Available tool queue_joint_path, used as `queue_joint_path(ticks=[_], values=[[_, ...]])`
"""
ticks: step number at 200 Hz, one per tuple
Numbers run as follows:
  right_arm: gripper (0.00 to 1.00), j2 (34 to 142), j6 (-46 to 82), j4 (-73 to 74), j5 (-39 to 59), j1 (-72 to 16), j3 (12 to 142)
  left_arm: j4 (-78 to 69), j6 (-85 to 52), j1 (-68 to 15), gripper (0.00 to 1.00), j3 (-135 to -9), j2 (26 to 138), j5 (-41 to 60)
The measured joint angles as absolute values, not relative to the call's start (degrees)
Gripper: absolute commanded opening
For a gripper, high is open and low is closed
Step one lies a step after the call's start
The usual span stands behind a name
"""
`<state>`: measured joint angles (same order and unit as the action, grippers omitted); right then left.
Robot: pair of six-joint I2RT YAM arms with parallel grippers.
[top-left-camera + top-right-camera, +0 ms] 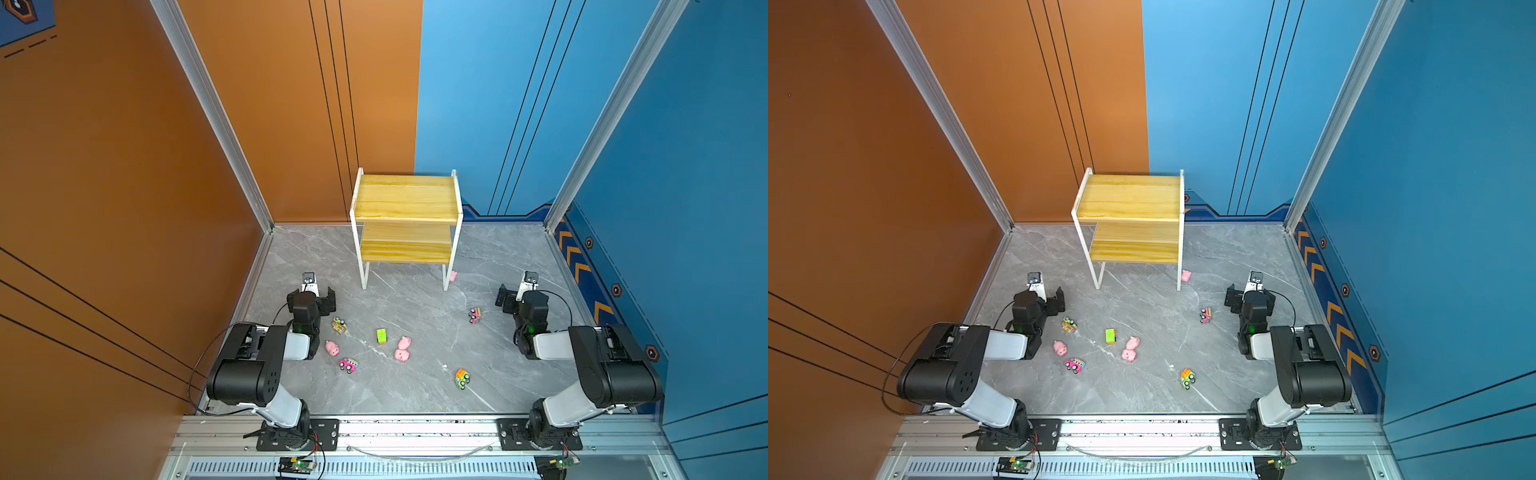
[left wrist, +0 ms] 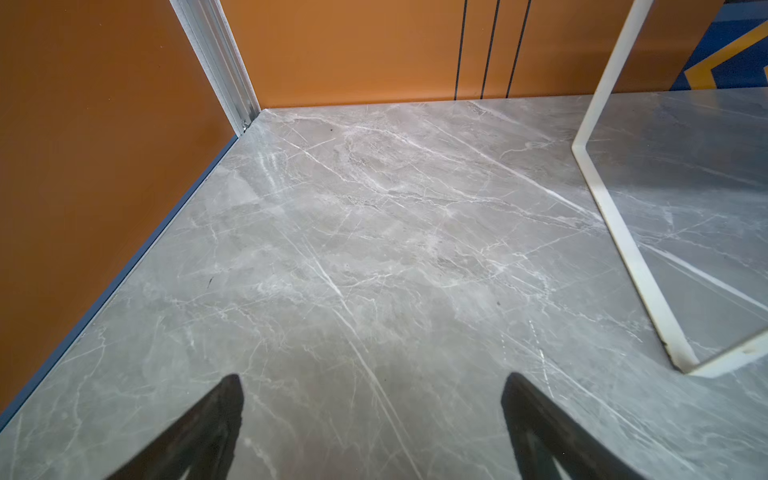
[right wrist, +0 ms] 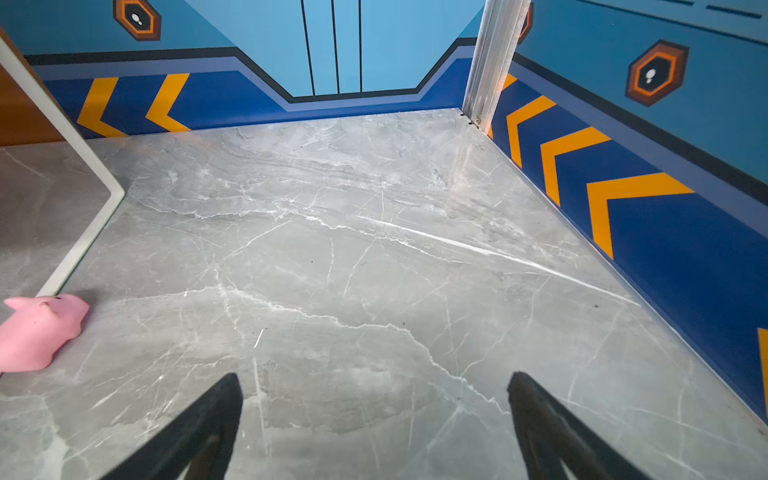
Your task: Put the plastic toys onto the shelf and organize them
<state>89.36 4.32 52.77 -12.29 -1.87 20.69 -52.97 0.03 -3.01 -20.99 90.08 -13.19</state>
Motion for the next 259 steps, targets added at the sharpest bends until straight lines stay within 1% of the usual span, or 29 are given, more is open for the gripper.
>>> queue_joint_path(ticks=[187,259], values=[[1.00,89.4,4.3,52.8,-12.4,-2.0,20.7,-52.9,0.0,-3.0,0.98,-21.0,90.1,-13.0],[1.00,89.1,4.2,53.6,-16.0,-4.4,20.2,-52.9,0.0,-3.1,0.98,-21.0,90.1,-13.0]])
